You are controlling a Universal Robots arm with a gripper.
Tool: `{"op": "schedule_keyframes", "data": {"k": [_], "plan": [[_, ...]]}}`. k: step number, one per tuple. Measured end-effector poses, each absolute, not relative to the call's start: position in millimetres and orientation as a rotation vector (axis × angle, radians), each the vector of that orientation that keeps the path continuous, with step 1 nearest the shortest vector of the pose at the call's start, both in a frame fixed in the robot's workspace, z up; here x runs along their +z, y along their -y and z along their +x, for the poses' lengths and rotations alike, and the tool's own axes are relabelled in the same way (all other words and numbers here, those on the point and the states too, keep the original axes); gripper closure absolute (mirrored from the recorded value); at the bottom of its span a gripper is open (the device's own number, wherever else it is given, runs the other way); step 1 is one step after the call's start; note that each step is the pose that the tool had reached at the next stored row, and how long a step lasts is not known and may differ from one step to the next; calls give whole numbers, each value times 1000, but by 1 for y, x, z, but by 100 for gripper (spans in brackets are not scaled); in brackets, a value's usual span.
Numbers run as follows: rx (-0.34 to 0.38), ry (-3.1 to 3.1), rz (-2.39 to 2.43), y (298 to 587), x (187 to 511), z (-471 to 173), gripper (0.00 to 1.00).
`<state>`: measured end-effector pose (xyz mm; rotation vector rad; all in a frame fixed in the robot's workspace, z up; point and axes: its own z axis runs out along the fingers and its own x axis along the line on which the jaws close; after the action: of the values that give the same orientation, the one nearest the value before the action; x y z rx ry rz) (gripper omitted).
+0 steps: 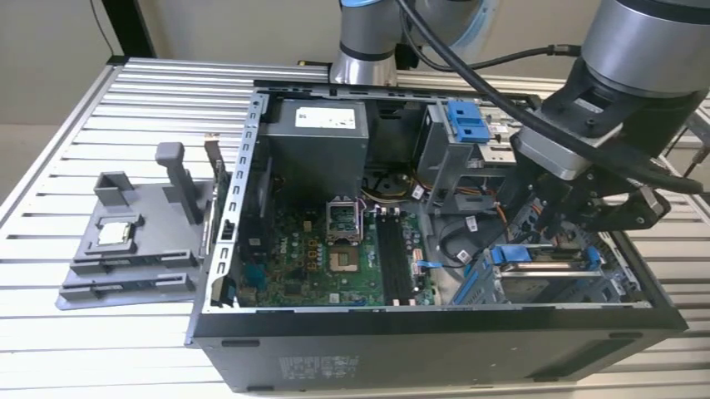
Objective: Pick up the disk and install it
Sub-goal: 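Insert the second disk wire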
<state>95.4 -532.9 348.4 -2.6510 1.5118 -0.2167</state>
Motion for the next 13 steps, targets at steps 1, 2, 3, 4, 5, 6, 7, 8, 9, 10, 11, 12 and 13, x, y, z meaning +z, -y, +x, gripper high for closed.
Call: {"op": "schedule_keyframes", "data": {"k": [1, 2, 3, 4, 5, 6, 7, 8, 9, 10, 11, 12, 13], "plan": [[-217, -1521, -2646, 533, 348, 95, 100], [-218, -1527, -2643, 534, 348, 95, 100], [-218, -1532, -2641, 535, 348, 95, 100], [-218, -1536, -2639, 535, 347, 95, 100], [-218, -1539, -2637, 536, 347, 94, 100], [-218, -1540, -2636, 536, 347, 93, 100], [-218, -1542, -2635, 536, 346, 91, 100], [-218, -1544, -2634, 537, 346, 89, 100], [-218, -1546, -2633, 537, 346, 88, 100], [-218, -1550, -2631, 537, 345, 87, 100], [-218, -1552, -2630, 538, 345, 86, 100], [-217, -1552, -2629, 539, 345, 86, 100], [-216, -1552, -2627, 541, 345, 86, 100]]}}
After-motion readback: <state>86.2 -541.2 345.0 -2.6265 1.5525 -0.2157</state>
